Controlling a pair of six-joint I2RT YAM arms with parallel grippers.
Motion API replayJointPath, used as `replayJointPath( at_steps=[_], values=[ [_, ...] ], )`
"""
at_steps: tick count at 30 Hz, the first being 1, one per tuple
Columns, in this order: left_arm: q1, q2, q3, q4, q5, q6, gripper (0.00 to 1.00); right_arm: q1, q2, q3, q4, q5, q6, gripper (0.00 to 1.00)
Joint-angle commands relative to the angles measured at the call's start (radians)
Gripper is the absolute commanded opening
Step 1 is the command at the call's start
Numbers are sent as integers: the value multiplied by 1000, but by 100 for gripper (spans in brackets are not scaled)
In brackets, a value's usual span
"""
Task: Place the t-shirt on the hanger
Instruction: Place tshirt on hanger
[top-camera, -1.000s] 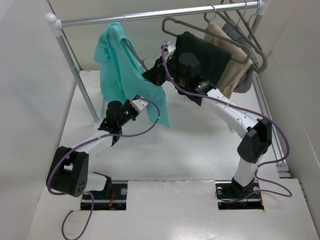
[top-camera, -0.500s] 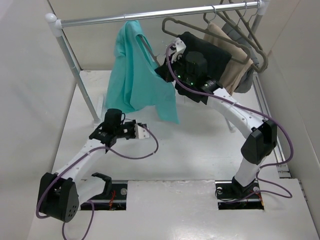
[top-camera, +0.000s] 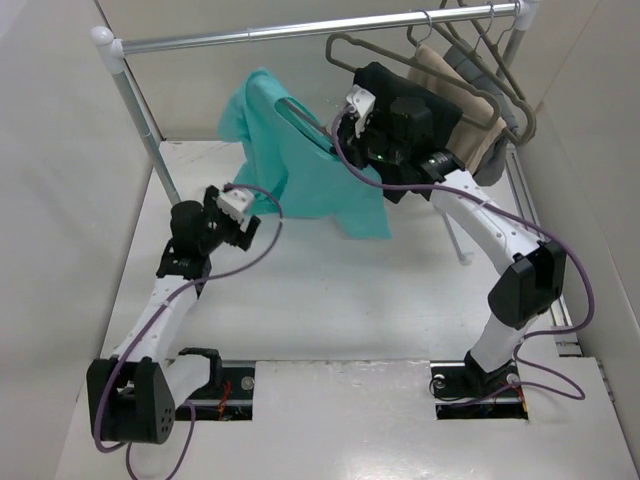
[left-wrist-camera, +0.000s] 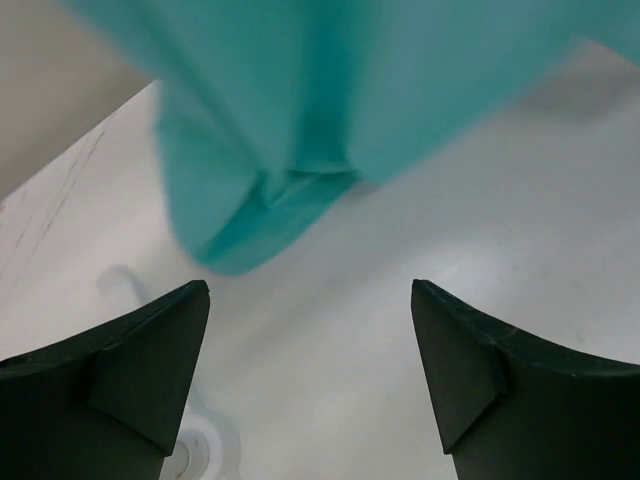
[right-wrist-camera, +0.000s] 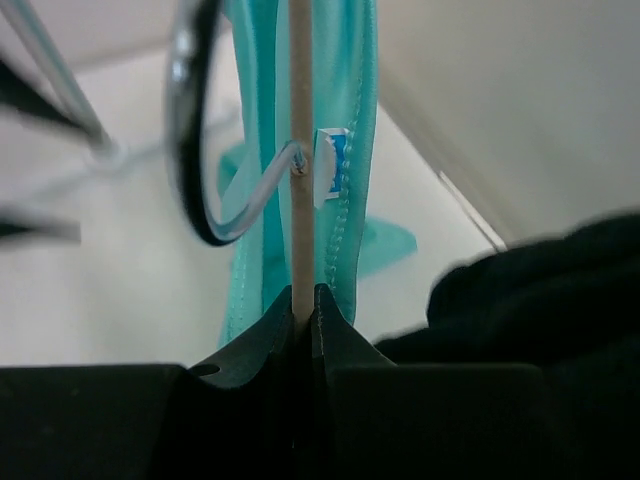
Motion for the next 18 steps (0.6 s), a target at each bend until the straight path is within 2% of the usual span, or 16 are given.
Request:
replayJointPath(
  at_steps=[1, 5, 9, 10, 12, 16, 18],
  values=[
    [101, 41, 64, 212, -85, -384, 80, -36, -87, -27, -161, -144, -226, 0],
    [113, 52, 102, 229, 0, -415, 81, -36, -105, -27, -369, -245, -513, 0],
    [136, 52, 113, 238, 175, -422, 81, -57, -168, -111, -509, -245, -665, 0],
    [136, 52, 113, 220, 244, -402, 81, -58, -182, -136, -519, -262, -679, 0],
    [136, 64, 113, 200, 287, -331, 81, -70, -225, -200, -519, -285, -713, 0],
    [136, 73, 90, 200, 225, -273, 81, -79, -267, -249, -542, -343, -768, 0],
    [136, 84, 90, 190, 256, -227, 80, -79, -276, -262, -542, -353, -768, 0]
  ],
)
